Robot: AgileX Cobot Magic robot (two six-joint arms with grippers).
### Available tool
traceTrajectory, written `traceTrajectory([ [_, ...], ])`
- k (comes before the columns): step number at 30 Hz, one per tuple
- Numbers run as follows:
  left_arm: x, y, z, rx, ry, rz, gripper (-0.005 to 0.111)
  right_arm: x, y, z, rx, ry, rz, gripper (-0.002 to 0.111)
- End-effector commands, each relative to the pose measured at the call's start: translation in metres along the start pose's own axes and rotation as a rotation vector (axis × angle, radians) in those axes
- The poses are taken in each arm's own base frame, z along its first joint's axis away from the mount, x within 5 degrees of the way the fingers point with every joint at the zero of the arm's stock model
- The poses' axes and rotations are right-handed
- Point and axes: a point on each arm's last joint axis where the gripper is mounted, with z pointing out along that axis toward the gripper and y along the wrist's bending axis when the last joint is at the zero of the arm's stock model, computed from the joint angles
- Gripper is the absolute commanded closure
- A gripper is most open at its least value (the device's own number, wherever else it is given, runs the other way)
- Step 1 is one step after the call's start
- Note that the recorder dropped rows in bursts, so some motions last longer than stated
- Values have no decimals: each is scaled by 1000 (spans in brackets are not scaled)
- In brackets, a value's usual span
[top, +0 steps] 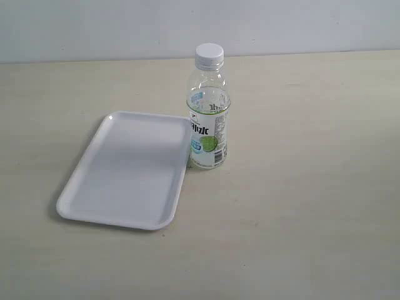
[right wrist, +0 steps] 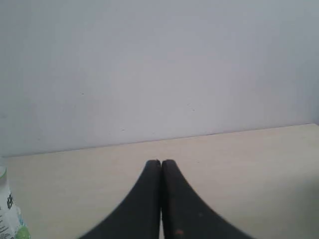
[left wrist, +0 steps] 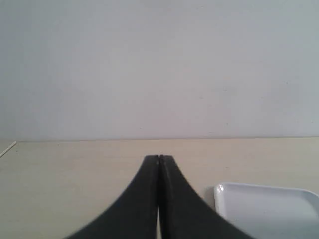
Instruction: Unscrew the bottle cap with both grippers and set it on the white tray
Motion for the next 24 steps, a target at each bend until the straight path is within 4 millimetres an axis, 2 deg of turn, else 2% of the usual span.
traceTrajectory([
  [1, 1, 0, 0, -3, -5, -2, 107, -13, 2, -1, -16, -159, -11, 108],
  [10, 1, 0, 0, -3, -5, 0, 107, -53, 7, -19, -86, -645, 12, 108],
  [12, 1, 0, 0, -3, -5, 0, 107, -58, 8, -23, -127, -711, 94, 108],
  [15, 1, 0, 0, -3, -5, -2, 107, -58, 8, -23, -220, -692, 343, 108],
  [17, 1, 0, 0, -3, -5, -2, 107, -58, 8, -23, -245, -685, 412, 108],
  [21, 1, 0, 0, -3, -5, -2, 107, -56, 7, -21, -219, -655, 376, 108],
  [24, 0, 0, 0, -3, -7, -2, 107, -43, 6, -12, -161, -488, 360, 108],
])
